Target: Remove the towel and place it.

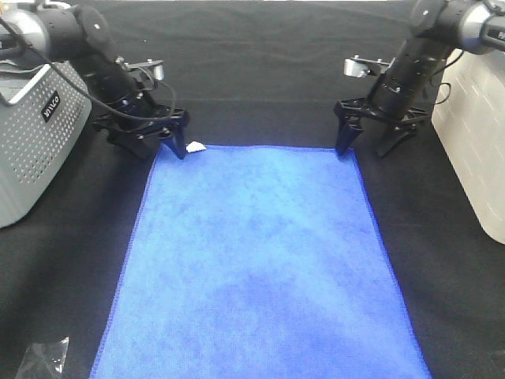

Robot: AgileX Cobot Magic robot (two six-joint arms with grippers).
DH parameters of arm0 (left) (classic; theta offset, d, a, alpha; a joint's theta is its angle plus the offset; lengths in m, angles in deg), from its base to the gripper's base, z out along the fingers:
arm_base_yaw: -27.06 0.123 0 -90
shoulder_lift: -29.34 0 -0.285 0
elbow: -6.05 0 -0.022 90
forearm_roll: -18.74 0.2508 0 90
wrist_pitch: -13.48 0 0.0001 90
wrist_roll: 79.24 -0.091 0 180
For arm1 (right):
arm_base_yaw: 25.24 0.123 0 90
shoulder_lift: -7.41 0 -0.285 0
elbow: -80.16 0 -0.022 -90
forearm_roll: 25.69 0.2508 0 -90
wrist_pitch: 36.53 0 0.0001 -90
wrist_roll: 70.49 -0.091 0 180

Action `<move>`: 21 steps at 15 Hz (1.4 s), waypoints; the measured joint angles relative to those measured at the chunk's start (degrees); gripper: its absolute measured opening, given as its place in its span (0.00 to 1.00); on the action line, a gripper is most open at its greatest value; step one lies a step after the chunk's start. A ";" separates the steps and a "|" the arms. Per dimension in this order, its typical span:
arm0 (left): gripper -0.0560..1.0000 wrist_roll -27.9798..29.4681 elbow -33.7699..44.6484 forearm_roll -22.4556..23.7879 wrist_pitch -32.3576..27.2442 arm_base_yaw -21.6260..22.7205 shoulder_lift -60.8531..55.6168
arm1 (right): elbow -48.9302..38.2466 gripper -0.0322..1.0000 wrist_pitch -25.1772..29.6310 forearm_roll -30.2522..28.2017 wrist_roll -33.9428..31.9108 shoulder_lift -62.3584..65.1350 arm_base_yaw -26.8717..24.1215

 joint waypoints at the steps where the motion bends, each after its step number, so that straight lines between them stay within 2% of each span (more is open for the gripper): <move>1: 0.72 -0.17 0.00 -0.17 0.06 -0.92 0.00 | 0.00 0.78 -0.06 -0.29 -0.11 0.06 1.15; 6: 0.72 -0.29 0.00 -0.63 0.80 -3.55 0.06 | 0.00 0.77 -0.11 -0.34 -0.52 0.06 7.62; 10: 0.68 -0.23 0.00 -0.69 0.97 -3.55 0.11 | 0.00 0.74 -0.06 -1.03 -0.52 0.06 8.42; 12: 0.58 -0.23 0.00 -0.69 1.20 -3.55 0.34 | 0.00 0.64 -0.29 -2.64 -0.57 0.06 8.54; 13: 0.48 -0.23 0.00 -0.63 1.38 -3.55 0.40 | 0.00 0.53 -0.52 -3.50 -0.63 0.00 8.54; 15: 0.21 -0.23 0.00 -0.63 1.72 -3.55 0.57 | 0.00 0.24 -0.46 -3.78 -0.69 -0.34 8.54; 16: 0.07 -0.74 0.06 -0.69 2.06 -3.55 0.69 | 0.00 0.07 -0.29 -3.67 -0.52 -0.40 8.54; 17: 0.05 -0.86 0.06 -0.69 2.23 -3.61 0.69 | 0.00 0.03 -0.29 -3.67 -0.52 -0.40 8.54; 21: 0.05 -1.09 0.11 0.29 2.35 -3.72 0.57 | 0.00 0.03 -0.29 -4.24 -0.52 -0.40 8.65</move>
